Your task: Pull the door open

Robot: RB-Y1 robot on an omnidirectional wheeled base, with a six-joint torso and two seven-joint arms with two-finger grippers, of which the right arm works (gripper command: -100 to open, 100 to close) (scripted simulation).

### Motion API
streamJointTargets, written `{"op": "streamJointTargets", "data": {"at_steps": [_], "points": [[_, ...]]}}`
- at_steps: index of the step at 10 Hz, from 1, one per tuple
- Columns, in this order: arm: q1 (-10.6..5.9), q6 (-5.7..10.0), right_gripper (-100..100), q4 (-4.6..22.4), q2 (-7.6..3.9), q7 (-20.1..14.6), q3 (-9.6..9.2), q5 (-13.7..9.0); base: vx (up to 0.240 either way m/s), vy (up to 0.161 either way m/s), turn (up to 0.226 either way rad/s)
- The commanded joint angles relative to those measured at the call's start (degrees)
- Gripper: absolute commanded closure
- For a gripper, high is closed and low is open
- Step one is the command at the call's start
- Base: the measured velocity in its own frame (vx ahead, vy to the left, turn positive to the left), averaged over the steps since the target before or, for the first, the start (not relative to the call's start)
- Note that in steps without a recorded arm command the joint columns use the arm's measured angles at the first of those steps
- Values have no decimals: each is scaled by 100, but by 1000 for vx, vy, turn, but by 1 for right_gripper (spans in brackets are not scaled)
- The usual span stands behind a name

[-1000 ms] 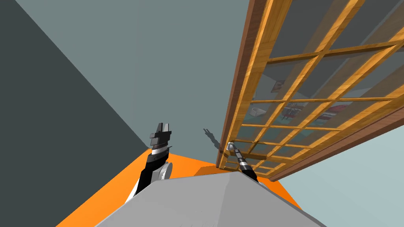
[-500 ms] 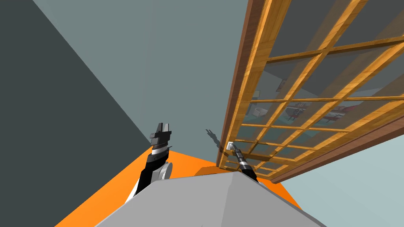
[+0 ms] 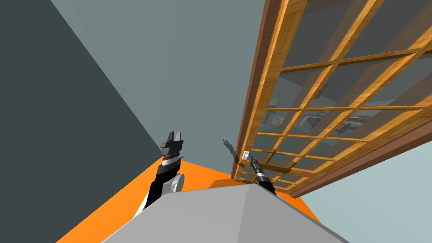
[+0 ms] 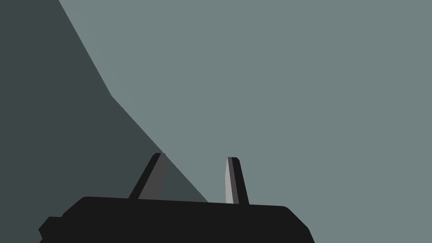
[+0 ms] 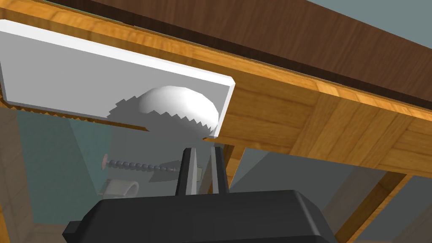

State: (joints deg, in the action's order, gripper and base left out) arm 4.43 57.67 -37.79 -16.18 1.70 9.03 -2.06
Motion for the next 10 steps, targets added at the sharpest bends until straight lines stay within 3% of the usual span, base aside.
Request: {"op": "streamJointTargets", "data": {"at_steps": [1,10], "points": [[14,7,-100,4,-4,223,33,43,-7,29,-7],[98,66,-100,64,-29,1579,257,327,-15,25,-9]]}}
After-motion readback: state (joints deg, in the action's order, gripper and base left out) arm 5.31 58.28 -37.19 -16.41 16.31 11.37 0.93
